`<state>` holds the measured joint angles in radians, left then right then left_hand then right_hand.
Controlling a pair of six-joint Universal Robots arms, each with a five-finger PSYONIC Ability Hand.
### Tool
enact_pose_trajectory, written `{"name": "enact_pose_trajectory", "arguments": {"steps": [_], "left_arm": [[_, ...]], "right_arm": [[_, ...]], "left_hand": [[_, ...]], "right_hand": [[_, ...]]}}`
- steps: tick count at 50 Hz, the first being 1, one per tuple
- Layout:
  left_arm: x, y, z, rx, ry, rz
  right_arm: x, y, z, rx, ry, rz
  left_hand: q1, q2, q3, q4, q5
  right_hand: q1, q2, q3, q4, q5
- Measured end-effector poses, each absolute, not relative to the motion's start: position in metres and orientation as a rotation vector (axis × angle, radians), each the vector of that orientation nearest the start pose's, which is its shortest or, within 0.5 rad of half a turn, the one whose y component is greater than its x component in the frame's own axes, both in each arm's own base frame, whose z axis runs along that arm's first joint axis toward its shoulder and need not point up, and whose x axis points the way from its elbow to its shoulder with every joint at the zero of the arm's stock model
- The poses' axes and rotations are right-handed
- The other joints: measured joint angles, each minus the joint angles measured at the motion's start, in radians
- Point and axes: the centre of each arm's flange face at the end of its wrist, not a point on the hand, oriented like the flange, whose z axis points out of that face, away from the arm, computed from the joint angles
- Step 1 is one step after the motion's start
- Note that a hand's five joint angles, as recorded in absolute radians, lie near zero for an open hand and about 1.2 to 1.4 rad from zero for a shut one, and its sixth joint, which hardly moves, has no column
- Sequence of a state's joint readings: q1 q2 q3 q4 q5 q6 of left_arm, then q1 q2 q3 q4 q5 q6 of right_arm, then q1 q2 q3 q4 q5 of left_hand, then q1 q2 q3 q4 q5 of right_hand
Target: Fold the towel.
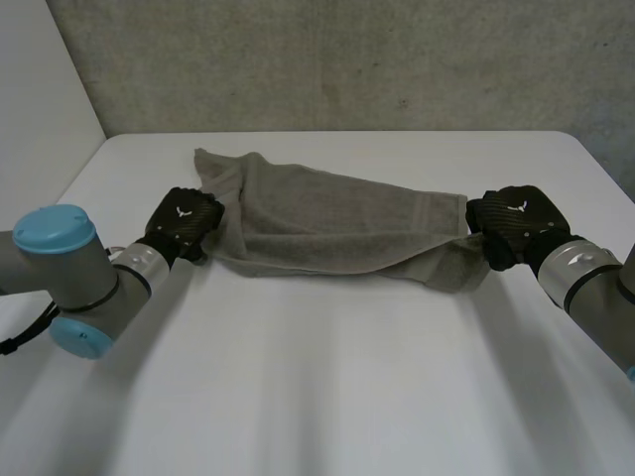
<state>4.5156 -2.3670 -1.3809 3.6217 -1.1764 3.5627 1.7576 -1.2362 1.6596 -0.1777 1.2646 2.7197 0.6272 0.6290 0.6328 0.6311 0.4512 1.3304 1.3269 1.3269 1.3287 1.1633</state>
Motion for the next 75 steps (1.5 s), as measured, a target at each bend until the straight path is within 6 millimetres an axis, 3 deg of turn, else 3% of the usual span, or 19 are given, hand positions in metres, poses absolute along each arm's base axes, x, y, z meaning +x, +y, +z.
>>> {"name": "enact_pose_trajectory", "arguments": {"steps": [14, 17, 23, 28, 33, 40, 42, 46, 51, 55, 58, 61, 64, 67, 75], "left_arm": [[-0.255, -0.394, 0.091, 1.171, 2.256, -2.117], [-0.256, -0.394, 0.089, 1.176, 2.272, -2.102], [-0.257, -0.396, 0.091, 1.173, 2.268, -2.105], [-0.256, -0.400, 0.105, 1.154, 2.232, -2.140], [-0.254, -0.403, 0.147, 1.102, 2.130, -2.232], [-0.246, -0.396, 0.236, 0.987, 1.941, -2.432], [-0.243, -0.390, 0.264, 0.948, 1.894, -2.495], [-0.238, -0.378, 0.296, 0.906, 1.855, -2.562], [-0.227, -0.350, 0.347, 0.865, 1.784, -2.636], [-0.216, -0.321, 0.389, 0.837, 1.671, -2.694], [-0.211, -0.305, 0.412, 0.823, 1.591, -2.727], [-0.207, -0.296, 0.424, 0.815, 1.544, -2.741], [-0.205, -0.296, 0.424, 0.822, 1.545, -2.735], [-0.206, -0.313, 0.403, 0.856, 1.635, -2.685], [-0.214, -0.380, 0.317, 0.927, 1.948, -2.495]], "right_arm": [[0.219, -0.304, 0.186, -0.984, 2.192, -1.871], [0.218, -0.304, 0.186, -0.982, 2.194, -1.872], [0.218, -0.305, 0.187, -0.979, 2.194, -1.878], [0.218, -0.307, 0.191, -0.969, 2.188, -1.889], [0.219, -0.311, 0.204, -0.927, 2.157, -1.923], [0.219, -0.314, 0.244, -0.834, 2.094, -1.984], [0.218, -0.313, 0.263, -0.809, 2.069, -2.007], [0.218, -0.309, 0.293, -0.789, 2.031, -2.044], [0.215, -0.291, 0.350, -0.778, 1.952, -2.133], [0.209, -0.266, 0.409, -0.763, 1.841, -2.253], [0.206, -0.252, 0.437, -0.755, 1.780, -2.314], [0.205, -0.247, 0.452, -0.756, 1.764, -2.332], [0.205, -0.257, 0.449, -0.769, 1.809, -2.302], [0.209, -0.279, 0.431, -0.807, 1.903, -2.241], [0.246, -0.332, 0.356, -1.071, 2.171, -2.175]], "left_hand": [[0.069, 0.065, 0.059, 0.054, 0.069], [0.142, 0.148, 0.141, 0.136, 0.143], [0.626, 0.661, 0.652, 0.657, 0.634], [0.642, 0.702, 0.698, 0.724, 0.654], [0.642, 0.702, 0.698, 0.725, 0.654], [0.642, 0.702, 0.699, 0.725, 0.654], [0.642, 0.702, 0.699, 0.725, 0.654], [0.642, 0.702, 0.701, 0.725, 0.655], [0.642, 0.707, 0.704, 0.725, 0.656], [0.642, 0.716, 0.712, 0.726, 0.679], [0.642, 0.717, 0.712, 0.729, 0.686], [0.642, 0.717, 0.712, 0.729, 0.688], [0.642, 0.717, 0.712, 0.729, 0.688], [0.642, 0.717, 0.712, 0.729, 0.688], [0.642, 0.717, 0.712, 0.729, 0.688]], "right_hand": [[0.000, 0.000, 0.000, 0.000, 0.003], [0.000, 0.000, 0.000, 0.000, 0.003], [0.000, 0.000, 0.000, 0.000, 0.003], [0.000, 0.000, 0.000, 0.000, 0.003], [0.000, 0.000, 0.000, 0.000, 0.003], [0.000, 0.000, 0.000, 0.000, 0.003], [0.000, 0.000, 0.000, 0.000, 0.003], [0.000, 0.000, 0.000, 0.000, 0.003], [0.000, 0.000, 0.000, 0.009, 0.003], [0.000, 0.000, 0.000, 0.009, 0.003], [0.000, 0.000, 0.000, 0.009, 0.003], [0.000, 0.000, 0.000, 0.009, 0.003], [0.000, 0.000, 0.000, 0.009, 0.003], [0.000, 0.000, 0.000, 0.009, 0.003], [0.000, 0.000, 0.000, 0.009, 0.003]]}}
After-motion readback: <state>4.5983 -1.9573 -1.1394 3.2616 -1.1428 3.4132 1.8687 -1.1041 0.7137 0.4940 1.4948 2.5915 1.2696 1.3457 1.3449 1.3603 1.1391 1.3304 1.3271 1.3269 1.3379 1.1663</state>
